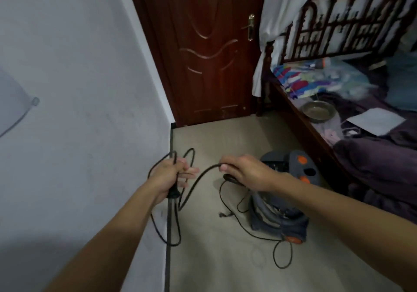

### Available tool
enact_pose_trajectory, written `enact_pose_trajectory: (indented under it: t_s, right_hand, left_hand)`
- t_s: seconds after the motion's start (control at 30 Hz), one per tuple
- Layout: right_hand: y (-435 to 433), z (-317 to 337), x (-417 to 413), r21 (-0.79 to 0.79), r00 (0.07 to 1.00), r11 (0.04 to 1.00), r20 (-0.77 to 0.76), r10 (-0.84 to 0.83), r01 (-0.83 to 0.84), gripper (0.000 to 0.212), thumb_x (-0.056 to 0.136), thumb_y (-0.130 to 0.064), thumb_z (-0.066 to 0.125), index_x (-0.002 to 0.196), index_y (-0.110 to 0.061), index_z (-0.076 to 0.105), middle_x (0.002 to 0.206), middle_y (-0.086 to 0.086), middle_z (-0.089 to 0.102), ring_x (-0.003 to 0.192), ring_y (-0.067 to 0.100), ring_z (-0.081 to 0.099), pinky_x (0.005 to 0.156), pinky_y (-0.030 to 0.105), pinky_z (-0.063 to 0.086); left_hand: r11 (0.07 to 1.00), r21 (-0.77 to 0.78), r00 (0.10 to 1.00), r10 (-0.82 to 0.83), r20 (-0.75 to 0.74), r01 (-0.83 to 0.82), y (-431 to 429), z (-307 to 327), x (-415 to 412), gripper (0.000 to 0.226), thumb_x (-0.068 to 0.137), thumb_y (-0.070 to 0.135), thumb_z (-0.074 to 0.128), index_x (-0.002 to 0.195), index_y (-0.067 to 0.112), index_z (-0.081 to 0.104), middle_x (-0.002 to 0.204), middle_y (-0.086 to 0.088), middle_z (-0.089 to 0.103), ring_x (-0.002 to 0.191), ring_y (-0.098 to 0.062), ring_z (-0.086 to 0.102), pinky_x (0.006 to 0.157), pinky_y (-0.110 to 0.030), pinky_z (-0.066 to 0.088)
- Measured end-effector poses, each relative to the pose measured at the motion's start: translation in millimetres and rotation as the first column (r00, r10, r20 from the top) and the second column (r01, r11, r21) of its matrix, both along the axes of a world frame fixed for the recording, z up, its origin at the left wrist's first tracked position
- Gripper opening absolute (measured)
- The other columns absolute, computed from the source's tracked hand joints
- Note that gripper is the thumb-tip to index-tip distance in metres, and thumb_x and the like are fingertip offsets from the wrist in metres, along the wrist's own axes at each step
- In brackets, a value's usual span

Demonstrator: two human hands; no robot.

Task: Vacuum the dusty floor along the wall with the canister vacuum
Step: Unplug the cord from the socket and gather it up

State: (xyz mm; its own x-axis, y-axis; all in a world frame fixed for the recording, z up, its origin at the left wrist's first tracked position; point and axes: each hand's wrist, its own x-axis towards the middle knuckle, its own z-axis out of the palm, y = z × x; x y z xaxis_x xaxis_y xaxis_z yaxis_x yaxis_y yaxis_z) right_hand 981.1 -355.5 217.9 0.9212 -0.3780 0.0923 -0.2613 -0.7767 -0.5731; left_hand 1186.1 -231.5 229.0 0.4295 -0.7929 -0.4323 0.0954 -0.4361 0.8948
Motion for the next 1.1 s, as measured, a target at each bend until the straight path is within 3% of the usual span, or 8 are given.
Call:
enact_pose_trajectory:
  t_s: [0.1, 0.2, 0.33, 0.53, 0.63, 0.73, 0.83, 1.1]
  right_hand:
    - [-40, 16, 33, 0.010, 0.994, 0.997, 0.075, -0.074, 0.073, 0.019, 0.102, -0.029, 0.046, 0.098, -0.015, 0.058, 0.071, -0.008, 0.053, 0.064, 0.009, 0.050, 0.061, 0.030, 0.037]
    - [-82, 3, 52, 0.005, 0.981, 0.982, 0.060, -0.187, 0.187, 0.024, 0.097, -0.037, 0.056, 0.083, -0.018, 0.053, 0.065, -0.004, 0.051, 0.060, 0.014, 0.048, 0.058, 0.034, 0.036]
    - [-143, -51, 60, -0.015, 0.918, 0.923, -0.095, -0.385, 0.385, 0.029, 0.094, -0.038, 0.060, 0.072, -0.025, 0.047, 0.061, -0.007, 0.048, 0.059, 0.014, 0.049, 0.055, 0.035, 0.037]
    - [-229, -151, 16, 0.038, 0.494, 0.551, -0.497, -0.713, 0.834, 0.031, 0.101, -0.034, 0.047, 0.102, -0.009, 0.065, 0.092, 0.012, 0.065, 0.083, 0.026, 0.061, 0.071, 0.032, 0.047]
    - [-243, -174, 5, 0.028, 0.361, 0.407, -0.522, -0.773, 0.913, 0.039, 0.103, -0.037, 0.039, 0.091, -0.008, 0.064, 0.084, 0.014, 0.065, 0.083, 0.029, 0.063, 0.065, 0.032, 0.042]
    - [-255, -162, 40, 0.137, 0.386, 0.369, -0.501, -0.775, 0.919, 0.055, 0.102, -0.047, 0.033, 0.083, -0.007, 0.065, 0.070, 0.007, 0.069, 0.076, 0.024, 0.067, 0.062, 0.030, 0.045]
    - [-275, -120, 99, 0.188, 0.542, 0.510, -0.371, -0.754, 0.839, 0.041, 0.099, -0.050, 0.038, 0.102, -0.018, 0.063, 0.088, 0.004, 0.066, 0.084, 0.022, 0.064, 0.070, 0.033, 0.046]
    - [-361, -14, 212, 0.079, 0.888, 0.885, -0.017, -0.459, 0.459, 0.019, 0.101, -0.029, 0.049, 0.093, -0.018, 0.064, 0.078, -0.017, 0.054, 0.072, -0.002, 0.050, 0.068, 0.018, 0.037]
  left_hand:
    - [0.994, 0.034, 0.986, -0.097, -0.138, 0.102, -29, -8, 11, 0.018, 0.102, 0.022, 0.042, 0.091, 0.010, 0.050, 0.075, -0.019, 0.071, 0.069, -0.031, 0.070, 0.069, -0.038, 0.054]
    - [0.982, -0.003, 0.951, -0.183, -0.250, 0.189, -58, -9, 44, 0.024, 0.100, 0.027, 0.045, 0.086, 0.010, 0.052, 0.052, -0.003, 0.044, 0.043, -0.018, 0.042, 0.052, -0.029, 0.044]
    - [0.980, -0.111, 0.945, -0.189, -0.268, 0.164, -111, 8, 106, 0.026, 0.098, 0.027, 0.047, 0.080, 0.010, 0.054, 0.048, 0.005, 0.026, 0.038, -0.009, 0.023, 0.042, -0.022, 0.031]
    - [0.956, -0.294, 0.910, -0.102, -0.401, -0.022, -196, 58, 238, 0.031, 0.100, 0.026, 0.036, 0.073, 0.014, 0.048, 0.039, 0.009, 0.025, 0.031, -0.004, 0.024, 0.038, -0.016, 0.035]
    - [0.968, -0.250, 0.996, -0.040, -0.084, 0.018, -243, 64, 291, 0.033, 0.103, 0.025, 0.037, 0.077, 0.011, 0.050, 0.041, 0.006, 0.035, 0.032, -0.008, 0.031, 0.040, -0.018, 0.039]
    - [0.977, -0.055, 0.907, -0.167, 0.385, 0.204, -297, 48, 301, 0.031, 0.103, 0.020, 0.041, 0.081, 0.003, 0.055, 0.063, -0.012, 0.062, 0.050, -0.021, 0.051, 0.054, -0.029, 0.045]
    - [0.953, 0.019, 0.813, -0.268, 0.517, 0.302, -350, 24, 298, 0.030, 0.103, 0.018, 0.042, 0.079, 0.004, 0.055, 0.089, -0.019, 0.066, 0.074, -0.029, 0.059, 0.066, -0.034, 0.047]
    - [0.948, -0.017, 0.930, -0.307, 0.202, 0.317, -487, -19, 266, 0.029, 0.104, 0.019, 0.038, 0.082, 0.005, 0.051, 0.095, -0.022, 0.070, 0.084, -0.031, 0.070, 0.069, -0.040, 0.056]
